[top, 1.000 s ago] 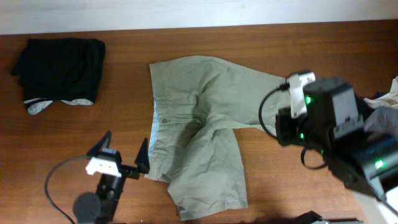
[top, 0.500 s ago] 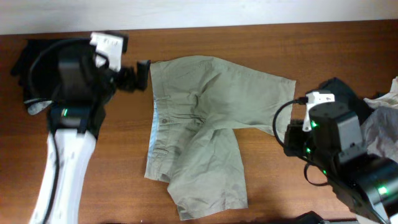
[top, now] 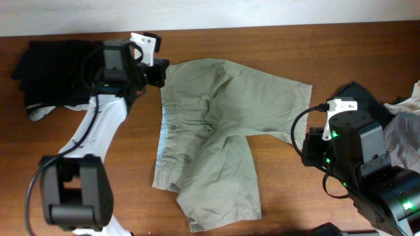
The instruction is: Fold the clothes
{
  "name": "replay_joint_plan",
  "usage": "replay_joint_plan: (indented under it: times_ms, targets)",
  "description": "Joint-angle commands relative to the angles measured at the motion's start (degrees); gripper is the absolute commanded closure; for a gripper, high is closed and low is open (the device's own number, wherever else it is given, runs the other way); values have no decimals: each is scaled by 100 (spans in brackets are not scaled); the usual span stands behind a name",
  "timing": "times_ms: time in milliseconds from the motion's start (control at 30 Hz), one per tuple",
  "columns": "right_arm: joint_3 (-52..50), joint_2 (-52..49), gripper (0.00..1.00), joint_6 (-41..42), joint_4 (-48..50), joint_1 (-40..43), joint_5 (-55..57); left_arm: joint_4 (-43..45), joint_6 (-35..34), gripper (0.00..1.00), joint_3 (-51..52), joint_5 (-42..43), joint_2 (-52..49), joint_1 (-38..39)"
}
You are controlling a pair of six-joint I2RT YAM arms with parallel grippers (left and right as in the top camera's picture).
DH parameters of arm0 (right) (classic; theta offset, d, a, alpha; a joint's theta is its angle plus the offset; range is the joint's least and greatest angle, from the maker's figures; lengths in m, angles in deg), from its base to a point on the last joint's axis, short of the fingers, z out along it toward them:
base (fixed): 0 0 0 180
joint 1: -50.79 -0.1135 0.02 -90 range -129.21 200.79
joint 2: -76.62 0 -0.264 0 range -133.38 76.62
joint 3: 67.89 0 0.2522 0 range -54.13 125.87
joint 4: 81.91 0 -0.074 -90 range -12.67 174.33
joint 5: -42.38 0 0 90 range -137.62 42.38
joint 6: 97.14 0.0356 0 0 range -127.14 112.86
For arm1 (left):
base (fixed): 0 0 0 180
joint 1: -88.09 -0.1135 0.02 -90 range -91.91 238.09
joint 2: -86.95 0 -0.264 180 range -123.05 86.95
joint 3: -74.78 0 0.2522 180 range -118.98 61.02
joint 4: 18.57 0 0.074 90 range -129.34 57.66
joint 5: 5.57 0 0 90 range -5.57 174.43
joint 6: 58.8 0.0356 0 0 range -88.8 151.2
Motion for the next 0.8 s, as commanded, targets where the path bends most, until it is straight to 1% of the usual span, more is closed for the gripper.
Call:
replay_joint_plan:
  times_ms: [0, 33, 133, 267, 333, 367, 467, 633, 767]
  targets:
    - [13, -61, 96, 55, 37, 26, 133, -337, 68, 99, -645, -1303, -374, 420]
    - [13, -96, 96, 55, 37, 26, 133, -546, 223, 99, -855, -1637, -498, 514]
    - [13, -195, 96, 55, 35, 26, 131, -1139, 503, 99, -1491, -2122, -931, 643]
    - [13, -306, 96, 55, 37, 26, 131, -2063, 695, 99, -2518, -2203, -1751, 640]
    - [13, -332, 96, 55, 37, 26, 131, -2494, 896, 99, -3025, -2205, -2162, 654]
    - [13, -332, 96, 55, 35, 26, 131, -2612, 907, 99, -3222, -2203, -2361, 660]
    - [13, -332, 96, 55, 31, 26, 129, -2629, 907, 99, -3423, -2205, -2643, 658]
    - [13, -332, 96, 55, 33, 26, 131, -2551, 907, 99, -3423, -2199, -2942, 654]
    - [13, -337, 96, 55, 35, 26, 133, -2691, 909, 99, -3421, -2203, -3121, 678]
